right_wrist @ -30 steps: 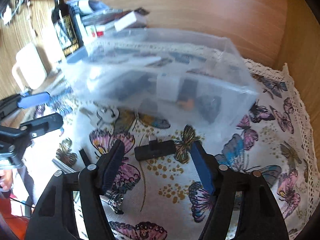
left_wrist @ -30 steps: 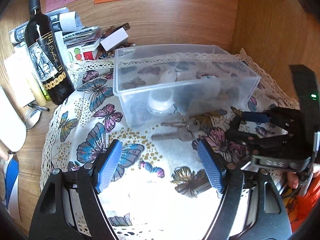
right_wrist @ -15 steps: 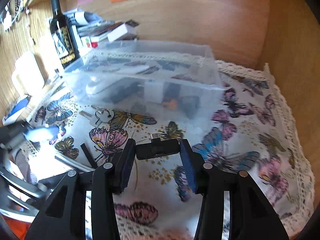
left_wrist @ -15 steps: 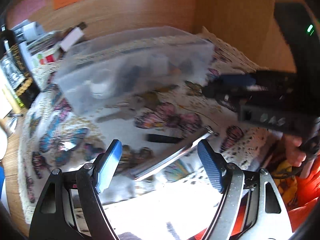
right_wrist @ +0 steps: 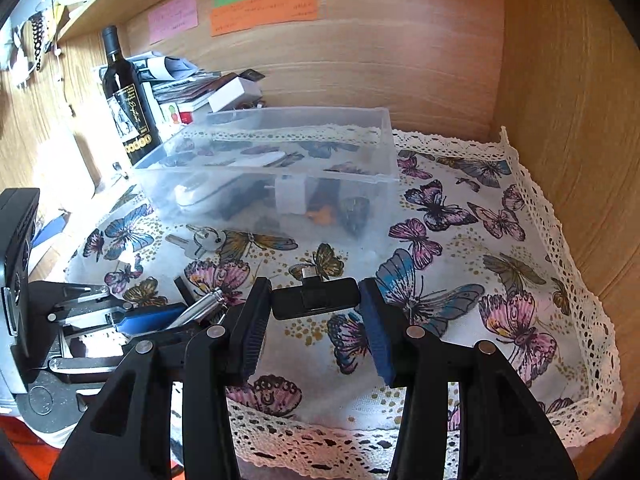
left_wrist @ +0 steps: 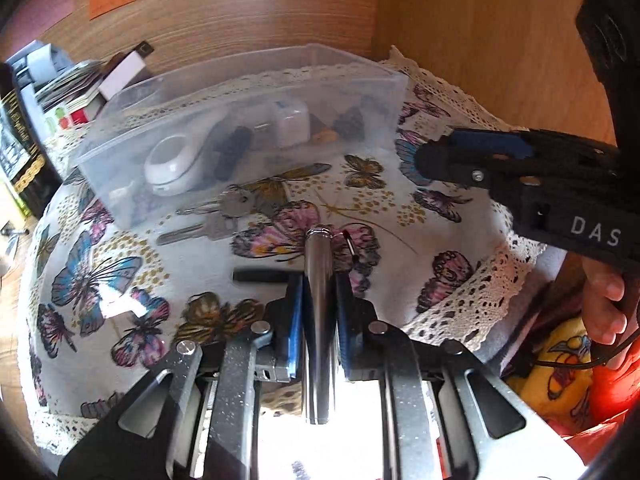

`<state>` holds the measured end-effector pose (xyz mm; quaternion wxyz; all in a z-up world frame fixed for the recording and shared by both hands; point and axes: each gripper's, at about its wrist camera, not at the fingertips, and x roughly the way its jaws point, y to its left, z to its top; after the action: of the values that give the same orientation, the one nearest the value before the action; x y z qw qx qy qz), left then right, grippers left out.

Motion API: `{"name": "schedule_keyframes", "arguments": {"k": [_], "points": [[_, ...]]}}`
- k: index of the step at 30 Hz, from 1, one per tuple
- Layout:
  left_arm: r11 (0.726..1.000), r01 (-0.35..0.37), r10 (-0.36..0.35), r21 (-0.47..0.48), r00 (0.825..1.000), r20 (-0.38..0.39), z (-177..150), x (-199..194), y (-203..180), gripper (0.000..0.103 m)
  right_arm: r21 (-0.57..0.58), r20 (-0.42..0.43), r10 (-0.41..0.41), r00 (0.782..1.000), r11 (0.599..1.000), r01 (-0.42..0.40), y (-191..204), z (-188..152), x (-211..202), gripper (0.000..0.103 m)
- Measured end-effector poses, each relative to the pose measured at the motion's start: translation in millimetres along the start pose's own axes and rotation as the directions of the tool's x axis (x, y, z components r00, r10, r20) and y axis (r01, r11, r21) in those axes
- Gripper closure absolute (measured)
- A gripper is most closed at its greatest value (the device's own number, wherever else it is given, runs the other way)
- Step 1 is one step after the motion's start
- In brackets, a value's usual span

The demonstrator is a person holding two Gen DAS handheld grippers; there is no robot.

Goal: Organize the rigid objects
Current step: 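Grasp the black USB stick with the right gripper while the left gripper grasps the silver tube, then carry the USB stick and silver tube into the clear box while both grippers release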

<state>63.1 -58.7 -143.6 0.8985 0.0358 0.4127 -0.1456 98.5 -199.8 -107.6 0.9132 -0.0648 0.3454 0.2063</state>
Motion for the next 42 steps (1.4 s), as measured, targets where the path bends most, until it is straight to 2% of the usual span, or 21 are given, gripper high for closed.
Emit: {"name": "schedule_keyframes", "arguments": {"k": [7,14,19,27,32,42], "points": [[0.994,-0.047,0.055,-0.094,0.995,0.085,15.4,-27.8,32.2,0.088,-0.007,0.048,0.016,0.999,1.000,-0.016,4.4,13.5,-4.1,0.061],[0.987,-0.094,0.119,-0.133,0.973,0.199,37.7,-64.8,59.5,0.088,-0.009,0.106,0.021,0.994,1.000,-0.021,5.9,36.1,-4.3,0.061],[0.984,-0.107,0.141,-0.143,0.958,0.252,62.7,-78.5,74.7,0.088,-0.009,0.138,0.023,0.990,1.000,-0.022,5.2,54.5,0.0,0.061],[0.978,-0.105,0.156,-0.181,0.940,0.302,99.7,-81.3,98.5,0.088,0.017,0.126,0.015,0.992,1.000,-0.017,-4.4,77.4,25.9,0.061],[0.977,-0.120,0.167,-0.179,0.945,0.281,116.1,-62.8,106.2,0.088,0.023,0.089,0.002,0.996,1.000,-0.004,-8.5,86.1,48.1,0.061],[0.977,-0.122,0.148,-0.173,0.978,0.146,123.2,0.2,118.7,0.088,0.033,0.003,-0.033,0.999,0.999,0.033,-15.5,85.6,80.9,0.061]]}}
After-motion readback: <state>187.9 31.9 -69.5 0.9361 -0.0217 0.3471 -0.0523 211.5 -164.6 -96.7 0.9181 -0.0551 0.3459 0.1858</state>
